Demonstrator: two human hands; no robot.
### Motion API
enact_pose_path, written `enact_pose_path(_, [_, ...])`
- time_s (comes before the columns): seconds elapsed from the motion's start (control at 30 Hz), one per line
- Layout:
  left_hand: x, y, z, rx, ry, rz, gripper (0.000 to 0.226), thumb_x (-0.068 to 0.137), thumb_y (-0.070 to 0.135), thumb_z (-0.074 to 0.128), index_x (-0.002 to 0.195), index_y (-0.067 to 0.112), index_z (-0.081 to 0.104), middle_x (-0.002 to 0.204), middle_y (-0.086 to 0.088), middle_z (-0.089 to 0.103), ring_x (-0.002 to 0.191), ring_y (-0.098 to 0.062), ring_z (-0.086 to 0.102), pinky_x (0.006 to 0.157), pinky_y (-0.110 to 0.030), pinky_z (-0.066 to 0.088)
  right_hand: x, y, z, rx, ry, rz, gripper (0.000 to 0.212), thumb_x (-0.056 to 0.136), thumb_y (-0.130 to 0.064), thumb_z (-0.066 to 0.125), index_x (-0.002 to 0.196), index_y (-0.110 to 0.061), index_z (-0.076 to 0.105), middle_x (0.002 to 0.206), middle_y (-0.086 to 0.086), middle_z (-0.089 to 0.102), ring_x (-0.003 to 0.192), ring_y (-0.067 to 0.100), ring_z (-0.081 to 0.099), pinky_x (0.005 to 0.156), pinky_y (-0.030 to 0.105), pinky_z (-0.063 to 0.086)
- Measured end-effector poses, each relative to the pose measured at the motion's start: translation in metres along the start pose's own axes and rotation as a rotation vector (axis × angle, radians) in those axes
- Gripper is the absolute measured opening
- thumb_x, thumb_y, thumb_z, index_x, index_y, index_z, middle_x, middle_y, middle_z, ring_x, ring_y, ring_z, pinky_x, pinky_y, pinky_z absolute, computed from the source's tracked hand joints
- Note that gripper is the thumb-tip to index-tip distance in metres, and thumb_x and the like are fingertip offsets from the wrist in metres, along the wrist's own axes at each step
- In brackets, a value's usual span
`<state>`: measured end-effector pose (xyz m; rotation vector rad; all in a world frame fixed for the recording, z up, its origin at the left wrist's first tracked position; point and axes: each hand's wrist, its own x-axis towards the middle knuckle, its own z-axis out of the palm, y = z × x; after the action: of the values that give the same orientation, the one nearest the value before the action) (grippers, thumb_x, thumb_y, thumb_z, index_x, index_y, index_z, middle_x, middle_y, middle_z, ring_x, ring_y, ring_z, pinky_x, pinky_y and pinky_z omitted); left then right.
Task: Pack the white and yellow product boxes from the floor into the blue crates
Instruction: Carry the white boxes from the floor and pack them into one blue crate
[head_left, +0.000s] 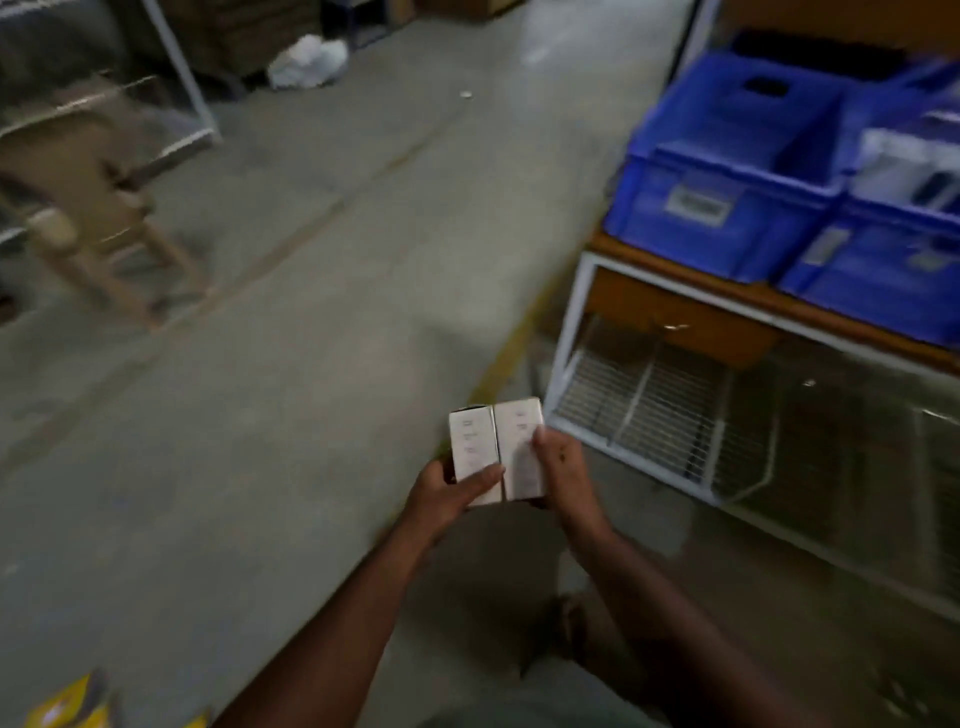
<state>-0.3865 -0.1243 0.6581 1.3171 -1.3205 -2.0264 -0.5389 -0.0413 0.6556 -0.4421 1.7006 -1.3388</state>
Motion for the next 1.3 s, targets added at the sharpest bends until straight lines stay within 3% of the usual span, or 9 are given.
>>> enact_pose_path(0.07, [0.032,0.018,0.059,0.025,-0.105,0.023,0.044,0.08,0.017,0.085,0.12,0.013,0.067,0.112,-0.006,0.077,0.103,-0.026,0.074,0.094,-0.048,0.059,0.021,-0.023,-0.061,0.065,0.108,-0.002,0.068,0.091,-0.081,0.038,0.122,-0.027,0.065,0.115,0.006,0.076,0.105,0.026,0.074,0.093,0.057,0.059])
enact_pose_path(0.23, [0.09,0.067,0.199,0.06,-0.331,0.136,0.06,0.078,0.009,0.085,0.126,0.023,0.053,0.12,-0.003,0.073,0.104,-0.017,0.073,0.081,-0.034,0.061,0.036,-0.084,-0.201,0.21,0.142,-0.01,0.046,0.102,-0.061,0.043,0.129,-0.03,0.064,0.118,0.006,0.077,0.105,0.026,0.076,0.083,0.046,0.063])
enact_pose_path(0.4, [0.116,0.119,0.31,0.169,-0.642,0.162,0.074,0.073,0.042,0.087,0.136,0.021,0.055,0.13,-0.006,0.069,0.118,-0.028,0.068,0.097,-0.05,0.055,0.034,-0.135,-0.294,0.316,0.227,-0.099,0.051,0.101,-0.059,0.045,0.134,-0.024,0.062,0.117,0.008,0.077,0.107,0.028,0.075,0.09,0.049,0.062])
enact_pose_path(0.53, [0.142,0.162,0.385,0.206,-0.667,0.23,0.065,0.075,0.035,0.083,0.131,0.017,0.055,0.122,-0.009,0.072,0.108,-0.027,0.072,0.092,-0.052,0.058,0.055,-0.167,-0.335,0.308,0.351,-0.211,0.052,0.101,-0.061,0.044,0.137,-0.027,0.061,0.121,0.007,0.076,0.111,0.03,0.073,0.097,0.057,0.057])
enact_pose_path(0.7, [0.194,0.202,0.453,0.236,-0.728,0.316,0.048,0.088,0.029,0.076,0.13,0.022,0.055,0.119,-0.002,0.074,0.107,-0.021,0.073,0.09,-0.05,0.06,0.088,-0.212,-0.377,0.226,0.562,-0.299,0.059,0.091,-0.064,0.049,0.129,-0.021,0.063,0.111,0.003,0.079,0.101,0.021,0.077,0.089,0.045,0.062])
enact_pose_path(0.87, [0.244,0.251,0.504,0.242,-0.749,0.452,0.057,0.078,0.043,0.075,0.127,0.022,0.054,0.118,0.003,0.072,0.11,-0.014,0.07,0.083,-0.029,0.06,0.13,-0.261,-0.41,0.212,0.631,-0.383,0.056,0.083,-0.063,0.056,0.131,-0.033,0.056,0.115,0.002,0.077,0.101,0.022,0.077,0.082,0.044,0.064])
enact_pose_path(0.97, [0.272,0.293,0.531,0.257,-0.804,0.586,0.058,0.091,0.017,0.07,0.137,0.031,0.037,0.12,0.001,0.064,0.104,-0.008,0.07,0.075,-0.02,0.056,0.151,-0.293,-0.431,0.199,0.568,-0.439,0.072,0.083,-0.057,0.064,0.148,-0.046,0.038,0.125,0.0,0.073,0.106,0.023,0.075,0.082,0.045,0.063])
enact_pose_path(1.1, [0.298,0.341,0.56,0.329,-0.881,0.749,0.084,0.091,0.011,0.07,0.144,0.057,0.025,0.124,0.003,0.058,0.108,-0.013,0.069,0.078,-0.026,0.06,0.173,-0.329,-0.461,0.121,0.588,-0.511,0.064,0.083,-0.045,0.065,0.143,-0.043,0.044,0.118,-0.009,0.075,0.102,0.02,0.076,0.072,0.034,0.063])
enact_pose_path(1.3, [0.357,0.392,0.599,0.387,-0.717,0.815,0.069,0.072,0.028,0.087,0.12,0.043,0.039,0.115,0.002,0.067,0.093,-0.017,0.075,0.082,-0.047,0.063,0.204,-0.365,-0.52,0.113,0.686,-0.576,0.065,0.078,-0.023,0.076,0.132,-0.02,0.041,0.116,0.007,0.072,0.108,0.021,0.072,0.083,0.041,0.064])
